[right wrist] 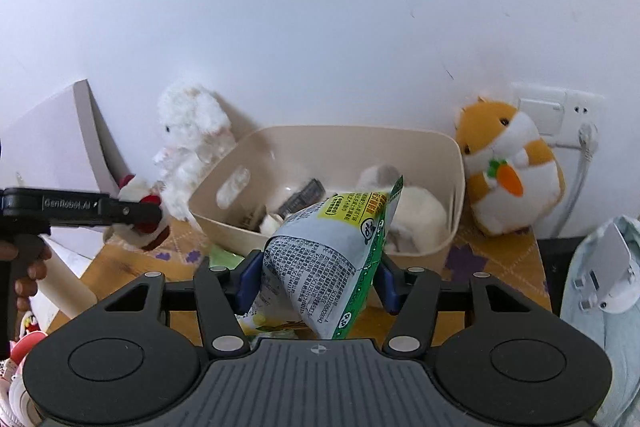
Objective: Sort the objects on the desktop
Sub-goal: 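Lift the Hello Kitty clip with the left tool while the right lifts the snack bag toward the bin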
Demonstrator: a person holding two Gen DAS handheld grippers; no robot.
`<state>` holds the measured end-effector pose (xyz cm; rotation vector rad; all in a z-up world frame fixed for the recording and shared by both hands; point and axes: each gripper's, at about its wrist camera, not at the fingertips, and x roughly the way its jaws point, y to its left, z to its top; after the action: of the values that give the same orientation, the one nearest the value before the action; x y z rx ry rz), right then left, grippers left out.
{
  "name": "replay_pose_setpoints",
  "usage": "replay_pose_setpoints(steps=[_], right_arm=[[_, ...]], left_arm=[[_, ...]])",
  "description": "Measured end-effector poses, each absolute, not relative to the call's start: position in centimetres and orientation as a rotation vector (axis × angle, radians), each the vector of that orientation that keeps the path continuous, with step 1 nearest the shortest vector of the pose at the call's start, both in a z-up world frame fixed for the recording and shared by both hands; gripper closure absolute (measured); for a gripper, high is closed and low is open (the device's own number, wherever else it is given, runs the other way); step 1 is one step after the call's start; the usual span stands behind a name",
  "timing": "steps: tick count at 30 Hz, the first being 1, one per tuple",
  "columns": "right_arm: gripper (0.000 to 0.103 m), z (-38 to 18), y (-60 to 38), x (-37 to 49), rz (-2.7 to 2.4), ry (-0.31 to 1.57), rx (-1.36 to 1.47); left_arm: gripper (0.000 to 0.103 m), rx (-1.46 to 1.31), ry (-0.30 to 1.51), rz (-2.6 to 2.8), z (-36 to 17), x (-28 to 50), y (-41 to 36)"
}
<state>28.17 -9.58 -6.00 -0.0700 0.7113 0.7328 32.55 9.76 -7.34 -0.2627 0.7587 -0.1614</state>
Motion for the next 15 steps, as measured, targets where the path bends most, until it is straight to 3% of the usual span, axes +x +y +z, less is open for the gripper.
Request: replay_pose_setpoints(steps=[15], right_arm=[[0.050,-2.3,-8.9,31.9,0.721,0.619,-0.031]], left_arm=[[0.039,-0.181,0.670,-0.232,-3.2,36.1,6.3]])
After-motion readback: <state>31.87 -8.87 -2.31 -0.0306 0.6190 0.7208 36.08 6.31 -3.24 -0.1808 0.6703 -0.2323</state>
